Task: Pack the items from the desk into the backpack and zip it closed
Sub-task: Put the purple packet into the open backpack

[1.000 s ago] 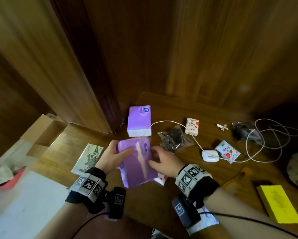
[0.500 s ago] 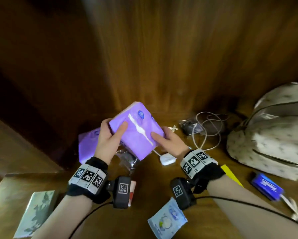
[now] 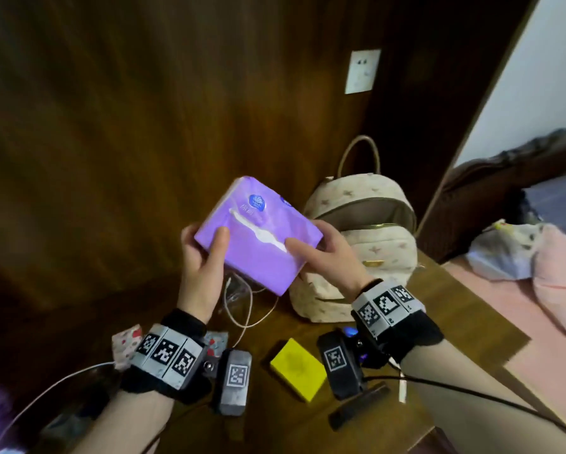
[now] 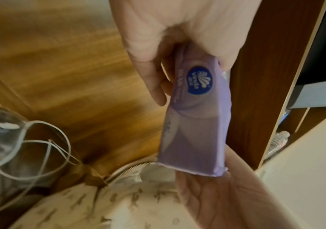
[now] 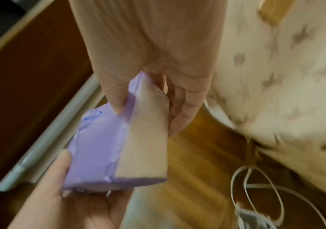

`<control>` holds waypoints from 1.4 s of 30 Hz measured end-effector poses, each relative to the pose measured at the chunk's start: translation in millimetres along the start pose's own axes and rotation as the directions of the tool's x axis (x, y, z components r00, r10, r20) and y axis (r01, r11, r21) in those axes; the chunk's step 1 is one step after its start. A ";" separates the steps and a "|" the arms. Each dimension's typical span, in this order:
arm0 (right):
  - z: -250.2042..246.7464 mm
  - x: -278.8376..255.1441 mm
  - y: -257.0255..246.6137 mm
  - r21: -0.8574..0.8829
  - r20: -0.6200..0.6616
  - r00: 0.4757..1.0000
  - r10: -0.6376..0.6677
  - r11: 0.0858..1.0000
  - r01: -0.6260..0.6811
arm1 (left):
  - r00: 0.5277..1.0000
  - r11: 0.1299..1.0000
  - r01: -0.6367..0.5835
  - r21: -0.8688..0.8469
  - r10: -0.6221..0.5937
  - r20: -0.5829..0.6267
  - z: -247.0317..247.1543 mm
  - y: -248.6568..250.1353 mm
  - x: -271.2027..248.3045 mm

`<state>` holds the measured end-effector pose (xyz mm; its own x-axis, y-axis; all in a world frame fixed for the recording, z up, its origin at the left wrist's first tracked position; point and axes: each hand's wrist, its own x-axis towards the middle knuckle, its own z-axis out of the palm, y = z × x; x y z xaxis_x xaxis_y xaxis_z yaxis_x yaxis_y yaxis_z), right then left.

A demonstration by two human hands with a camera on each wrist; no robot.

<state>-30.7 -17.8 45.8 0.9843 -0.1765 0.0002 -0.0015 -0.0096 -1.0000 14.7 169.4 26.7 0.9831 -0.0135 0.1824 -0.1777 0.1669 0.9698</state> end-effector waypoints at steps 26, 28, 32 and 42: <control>-206.8 48.2 -79.4 -0.217 -0.136 0.909 -0.395 0.907 0.361 | 0.917 0.838 -0.307 0.450 0.135 0.375 145.2 -55.3 49.9; -205.7 51.7 -74.4 -0.275 -0.037 0.917 -0.398 0.886 0.374 | 0.937 0.832 -0.244 0.497 0.071 0.342 138.3 -57.2 45.2; -197.9 55.2 -64.4 -0.436 0.102 0.922 -0.374 0.816 0.379 | 0.935 0.810 -0.210 0.547 0.003 0.356 126.2 -68.4 38.8; -165.3 51.4 -38.7 -0.802 0.303 0.842 -0.446 0.358 0.478 | 0.804 0.721 -0.404 0.562 -0.012 0.594 125.4 -77.4 24.3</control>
<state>-9.2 -189.2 86.0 0.8829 0.1538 0.4436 0.3286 -0.8773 -0.3497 46.9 32.5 -23.7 0.7668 -0.5990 0.2308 -0.5503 -0.4283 0.7167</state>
